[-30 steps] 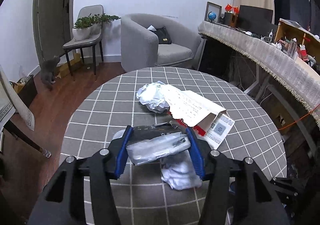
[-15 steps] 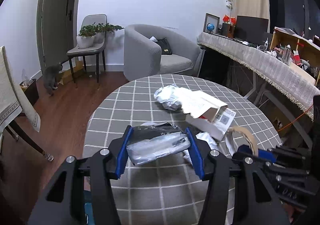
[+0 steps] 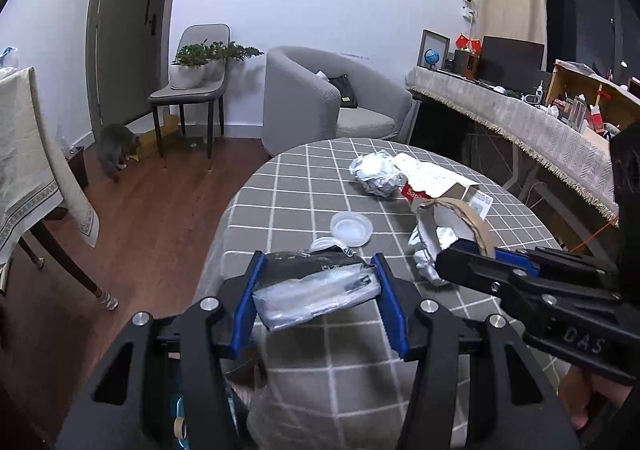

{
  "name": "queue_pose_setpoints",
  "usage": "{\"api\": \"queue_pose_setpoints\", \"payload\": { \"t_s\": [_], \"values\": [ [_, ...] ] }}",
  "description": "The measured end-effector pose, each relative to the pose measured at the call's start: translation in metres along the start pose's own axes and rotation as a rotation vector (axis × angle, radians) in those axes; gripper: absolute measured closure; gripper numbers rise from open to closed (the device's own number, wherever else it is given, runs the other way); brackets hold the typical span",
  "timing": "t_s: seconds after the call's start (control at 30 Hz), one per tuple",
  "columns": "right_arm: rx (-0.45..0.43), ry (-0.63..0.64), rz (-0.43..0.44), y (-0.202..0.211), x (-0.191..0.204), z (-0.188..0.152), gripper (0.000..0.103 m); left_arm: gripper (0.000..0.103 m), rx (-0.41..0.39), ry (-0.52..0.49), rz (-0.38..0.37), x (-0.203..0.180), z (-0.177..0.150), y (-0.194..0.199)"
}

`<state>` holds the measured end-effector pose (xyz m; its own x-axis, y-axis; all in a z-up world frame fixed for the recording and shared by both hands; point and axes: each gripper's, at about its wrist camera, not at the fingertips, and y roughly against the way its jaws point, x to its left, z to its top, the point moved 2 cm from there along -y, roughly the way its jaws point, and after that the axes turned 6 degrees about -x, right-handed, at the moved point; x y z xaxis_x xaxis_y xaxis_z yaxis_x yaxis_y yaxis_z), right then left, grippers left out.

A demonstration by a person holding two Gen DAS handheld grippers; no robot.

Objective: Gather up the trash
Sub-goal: 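Drop the plastic bag into the teal bin with the left tool while the right tool carries the roll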

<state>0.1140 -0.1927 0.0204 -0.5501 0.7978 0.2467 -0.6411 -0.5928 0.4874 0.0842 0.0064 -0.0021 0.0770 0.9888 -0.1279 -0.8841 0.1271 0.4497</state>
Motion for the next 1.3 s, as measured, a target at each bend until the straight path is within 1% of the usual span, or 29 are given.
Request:
{"api": "queue_pose_setpoints", "payload": {
  "t_s": [0.13, 0.33, 0.43, 0.57, 0.77, 0.8, 0.87, 0.97, 1.17, 1.23, 1.3],
  "values": [
    [0.005, -0.002, 0.014, -0.006, 0.008, 0.000, 0.086, 0.047, -0.002, 0.001, 0.018, 0.016, -0.003, 0.009],
    [0.005, 0.014, 0.049, -0.016, 0.031, -0.001, 0.086, 0.047, -0.007, 0.021, 0.041, 0.042, -0.004, 0.023],
    [0.019, 0.036, 0.063, -0.024, 0.045, -0.003, 0.086, 0.047, -0.003, 0.014, 0.063, 0.053, -0.005, 0.028],
    [0.036, 0.061, 0.079, -0.034, 0.060, -0.004, 0.086, 0.047, 0.020, 0.035, 0.073, 0.073, -0.009, 0.029],
    [0.058, 0.088, 0.115, -0.054, 0.091, -0.005, 0.086, 0.047, 0.099, 0.037, 0.127, 0.104, -0.028, 0.026],
    [0.064, 0.095, 0.122, -0.058, 0.097, -0.006, 0.086, 0.047, 0.122, 0.039, 0.135, 0.111, -0.032, 0.025],
    [0.077, 0.114, 0.137, -0.065, 0.107, -0.010, 0.086, 0.047, 0.153, 0.058, 0.141, 0.123, -0.038, 0.023],
    [0.097, 0.131, 0.152, -0.074, 0.124, -0.014, 0.086, 0.047, 0.224, 0.097, 0.154, 0.144, -0.052, 0.019],
    [0.154, 0.161, 0.160, -0.096, 0.146, -0.026, 0.086, 0.047, 0.364, 0.131, 0.186, 0.176, -0.082, 0.012],
    [0.174, 0.169, 0.158, -0.103, 0.152, -0.031, 0.086, 0.047, 0.421, 0.156, 0.182, 0.186, -0.094, 0.009],
    [0.195, 0.179, 0.155, -0.110, 0.157, -0.037, 0.086, 0.047, 0.452, 0.172, 0.177, 0.192, -0.102, 0.008]
  ]
}}
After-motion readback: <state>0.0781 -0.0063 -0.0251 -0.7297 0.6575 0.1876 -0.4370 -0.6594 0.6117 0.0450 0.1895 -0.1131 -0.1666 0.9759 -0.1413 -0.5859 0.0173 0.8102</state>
